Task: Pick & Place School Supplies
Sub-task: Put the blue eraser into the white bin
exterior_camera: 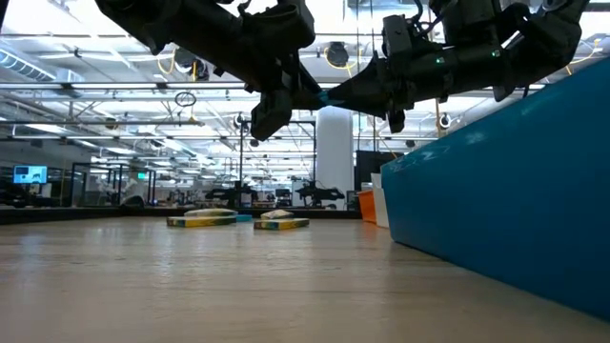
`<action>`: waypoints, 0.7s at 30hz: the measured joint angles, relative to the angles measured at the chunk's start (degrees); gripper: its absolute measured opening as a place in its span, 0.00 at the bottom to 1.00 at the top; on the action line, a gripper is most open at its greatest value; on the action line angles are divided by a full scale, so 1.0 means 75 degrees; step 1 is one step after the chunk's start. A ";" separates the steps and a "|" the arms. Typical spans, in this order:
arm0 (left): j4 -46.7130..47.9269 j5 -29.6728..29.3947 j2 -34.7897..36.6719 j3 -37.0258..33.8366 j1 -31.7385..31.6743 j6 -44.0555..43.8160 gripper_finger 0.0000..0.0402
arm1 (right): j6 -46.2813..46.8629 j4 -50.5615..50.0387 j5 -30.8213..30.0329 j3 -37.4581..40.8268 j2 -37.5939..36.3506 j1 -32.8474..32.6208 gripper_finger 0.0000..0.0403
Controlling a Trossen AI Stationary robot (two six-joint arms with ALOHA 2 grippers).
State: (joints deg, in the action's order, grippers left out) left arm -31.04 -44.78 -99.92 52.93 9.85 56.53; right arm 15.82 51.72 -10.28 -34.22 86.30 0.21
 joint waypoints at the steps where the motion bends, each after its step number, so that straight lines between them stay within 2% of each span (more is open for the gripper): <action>1: 0.0006 -0.0005 0.0000 0.0000 0.0000 -0.0003 0.22 | -0.0005 0.0006 0.0002 0.0000 0.0000 0.0000 0.11; 21: 0.0287 0.0031 0.0009 0.0000 0.0003 -0.0159 0.22 | -0.0263 0.0062 0.0012 0.0000 0.0000 -0.0009 0.08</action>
State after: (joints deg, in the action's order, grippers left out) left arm -28.89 -44.55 -99.85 52.93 9.87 55.34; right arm 13.85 52.18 -10.20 -34.22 86.30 0.14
